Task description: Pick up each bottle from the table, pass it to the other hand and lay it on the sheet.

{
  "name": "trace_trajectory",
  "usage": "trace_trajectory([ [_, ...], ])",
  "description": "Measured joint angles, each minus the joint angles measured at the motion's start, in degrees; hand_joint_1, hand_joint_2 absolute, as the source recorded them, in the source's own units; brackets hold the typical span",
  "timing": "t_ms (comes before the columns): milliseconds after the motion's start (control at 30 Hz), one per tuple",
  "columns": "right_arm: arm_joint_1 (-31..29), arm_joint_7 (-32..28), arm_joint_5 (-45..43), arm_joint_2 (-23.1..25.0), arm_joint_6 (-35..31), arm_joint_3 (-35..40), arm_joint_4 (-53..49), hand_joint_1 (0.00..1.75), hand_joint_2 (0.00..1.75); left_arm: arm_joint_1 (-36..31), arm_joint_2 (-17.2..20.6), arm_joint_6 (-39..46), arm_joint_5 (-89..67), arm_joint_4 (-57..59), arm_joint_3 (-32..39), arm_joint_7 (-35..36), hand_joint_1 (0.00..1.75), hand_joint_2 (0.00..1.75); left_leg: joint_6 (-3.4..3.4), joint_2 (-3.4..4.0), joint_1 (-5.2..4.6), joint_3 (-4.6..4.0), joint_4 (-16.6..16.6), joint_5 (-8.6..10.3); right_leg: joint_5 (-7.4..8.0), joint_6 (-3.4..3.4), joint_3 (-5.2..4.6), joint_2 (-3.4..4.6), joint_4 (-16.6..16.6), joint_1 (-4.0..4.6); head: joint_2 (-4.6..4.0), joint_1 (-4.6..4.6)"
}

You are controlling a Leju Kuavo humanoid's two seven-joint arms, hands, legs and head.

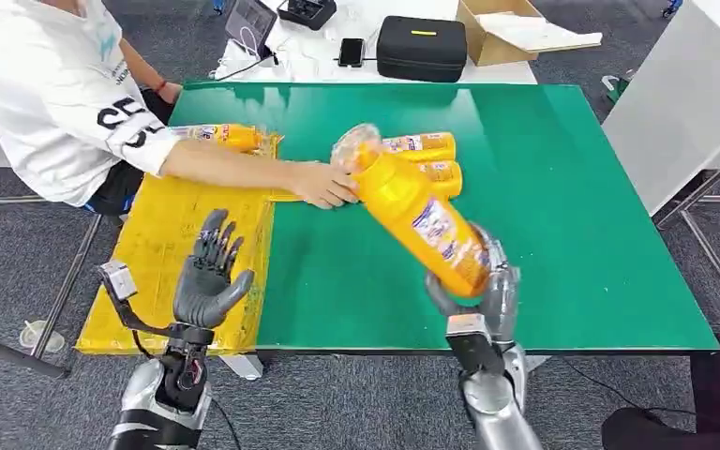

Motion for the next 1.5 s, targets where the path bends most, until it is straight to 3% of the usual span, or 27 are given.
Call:
trace_trajectory([
  [367, -0.8, -0.2, -2.3, 2.6, 1.8, 8.6, 11.4, 1.75, 1.75, 0.0, 1.3, -5.9, 3.9, 0.0, -5.3, 1.4, 0.0, 1.75, 0.0, -0.01, 0.01, -0.04, 0.0, 0.0, 0.0, 0.0, -0.01, -0.01, 0.0, 0.01, 0.0, 0.02],
  [933, -6.4, -0.2, 1.2, 7.0, 2.4, 17.6, 24.4, 1.75, 1.75, -1.7, 2.7, -4.9, 1.9, 2.2, -9.6, 1.3, 0.0, 1.75, -0.01, 0.03, 0.02, -0.02, 0.0, 0.02, 0.0, -0.01, -0.04, 0.01, 0.0, 0.04, 0.0, 0.0],
  [1500, -9.5, -0.2, 1.7, 9.4, 3.5, 19.6, 36.6, 1.75, 1.75, -1.5, 3.7, -7.5, 6.8, 4.6, -10.0, 3.1, 0.0, 1.75, -0.01, 0.04, 0.03, -0.03, 0.0, 0.01, 0.0, -0.01, -0.08, 0.01, 0.0, 0.04, 0.0, 0.0],
])
